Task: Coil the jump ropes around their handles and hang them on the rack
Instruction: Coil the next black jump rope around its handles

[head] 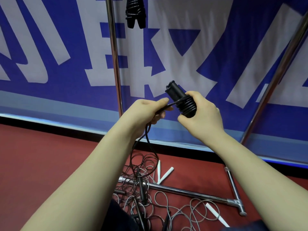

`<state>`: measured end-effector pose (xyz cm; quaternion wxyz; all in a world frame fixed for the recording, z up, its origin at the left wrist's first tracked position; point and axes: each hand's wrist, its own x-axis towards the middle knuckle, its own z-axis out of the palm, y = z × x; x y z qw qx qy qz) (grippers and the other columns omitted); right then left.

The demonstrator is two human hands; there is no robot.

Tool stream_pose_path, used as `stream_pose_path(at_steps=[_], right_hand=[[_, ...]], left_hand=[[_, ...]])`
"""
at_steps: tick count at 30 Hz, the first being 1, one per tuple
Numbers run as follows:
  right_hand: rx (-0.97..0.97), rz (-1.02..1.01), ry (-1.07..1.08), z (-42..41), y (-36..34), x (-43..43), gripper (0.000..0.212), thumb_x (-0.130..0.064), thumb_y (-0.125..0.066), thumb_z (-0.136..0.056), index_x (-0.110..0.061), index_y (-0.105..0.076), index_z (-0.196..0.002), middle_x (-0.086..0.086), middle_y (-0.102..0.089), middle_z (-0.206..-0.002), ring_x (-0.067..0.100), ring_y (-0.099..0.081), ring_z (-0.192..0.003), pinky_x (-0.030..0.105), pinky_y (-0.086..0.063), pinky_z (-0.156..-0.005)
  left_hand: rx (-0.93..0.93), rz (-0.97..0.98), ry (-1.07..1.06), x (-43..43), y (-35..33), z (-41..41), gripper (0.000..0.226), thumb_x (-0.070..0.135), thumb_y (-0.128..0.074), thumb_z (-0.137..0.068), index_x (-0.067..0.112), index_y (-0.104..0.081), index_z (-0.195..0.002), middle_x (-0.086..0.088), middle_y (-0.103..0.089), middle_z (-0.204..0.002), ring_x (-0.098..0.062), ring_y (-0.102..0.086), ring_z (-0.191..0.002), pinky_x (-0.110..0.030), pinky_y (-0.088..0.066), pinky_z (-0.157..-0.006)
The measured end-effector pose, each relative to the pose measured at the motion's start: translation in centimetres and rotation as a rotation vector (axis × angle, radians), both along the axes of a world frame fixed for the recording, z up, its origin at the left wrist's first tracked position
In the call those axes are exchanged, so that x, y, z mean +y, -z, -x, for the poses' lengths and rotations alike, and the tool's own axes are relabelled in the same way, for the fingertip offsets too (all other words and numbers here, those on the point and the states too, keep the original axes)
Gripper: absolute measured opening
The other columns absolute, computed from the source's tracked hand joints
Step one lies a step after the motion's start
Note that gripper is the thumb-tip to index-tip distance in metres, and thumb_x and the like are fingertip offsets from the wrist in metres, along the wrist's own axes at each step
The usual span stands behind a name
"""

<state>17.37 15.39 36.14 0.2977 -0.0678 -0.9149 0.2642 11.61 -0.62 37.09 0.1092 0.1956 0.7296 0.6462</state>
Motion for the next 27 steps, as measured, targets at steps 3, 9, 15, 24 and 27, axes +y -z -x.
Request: stream_pose_path(at_steps=[3, 9, 15, 24, 27], right_hand=[[-0.004, -0.016, 0.011, 0.1, 0.2, 0.2, 0.049, -0.020, -0.066, -0.076, -0.030, -0.052, -0.122, -0.013, -0.056, -0.092, 0.024, -0.056, -0.088, 0.032, -0.037, -0.073], [0.007, 0.124, 0.021, 0.1, 0.0, 0.8, 0.046, -0.022, -0.069, -0.073, -0.033, -0.056, -0.116, -0.007, -0.066, -0.094, 0.026, -0.060, -0.088, 0.038, -0.051, -0.079], [0.010, 0.572, -0.157, 0.0, -0.6, 0.1, 0.046, -0.005, -0.073, -0.068, -0.024, -0.059, -0.108, -0.003, -0.066, -0.079, 0.021, -0.060, -0.057, 0.032, -0.051, -0.052], [-0.128, 0.906, -0.376, -0.3, -1.1, -0.3, 0.043, 0.005, -0.076, -0.072, -0.010, -0.052, -0.104, 0.006, -0.063, -0.067, 0.028, -0.058, -0.051, 0.036, -0.047, -0.046], [-0.145, 0.881, -0.410, -0.4, -1.2, 0.0, 0.043, 0.007, -0.076, -0.072, -0.008, -0.051, -0.105, 0.006, -0.062, -0.066, 0.029, -0.058, -0.052, 0.035, -0.046, -0.045]], left_hand=[[-0.010, -0.018, 0.002, 0.0, 0.4, 0.4, 0.018, 0.025, -0.070, -0.089, 0.009, -0.076, -0.083, 0.007, -0.056, -0.056, -0.011, -0.038, -0.056, -0.020, -0.035, -0.061], [0.186, -0.026, 0.141, 0.1, 0.2, -0.3, 0.012, 0.013, -0.063, -0.094, 0.001, -0.066, -0.093, 0.000, -0.068, -0.067, -0.008, -0.053, -0.055, -0.020, -0.041, -0.056], [0.345, 0.106, 0.098, -0.3, 0.2, 0.2, 0.018, 0.026, -0.052, -0.102, 0.019, -0.067, -0.108, 0.006, -0.056, -0.058, -0.007, -0.038, -0.052, -0.014, -0.034, -0.051], [0.355, -0.028, 0.051, -0.8, 0.7, 1.2, 0.019, 0.020, -0.056, -0.099, 0.017, -0.067, -0.114, 0.006, -0.060, -0.060, -0.011, -0.050, -0.061, -0.018, -0.044, -0.062], [0.331, -0.061, 0.042, -0.9, 0.8, 1.5, 0.020, 0.019, -0.055, -0.099, 0.012, -0.066, -0.115, 0.004, -0.062, -0.061, -0.013, -0.053, -0.061, -0.021, -0.046, -0.064]])
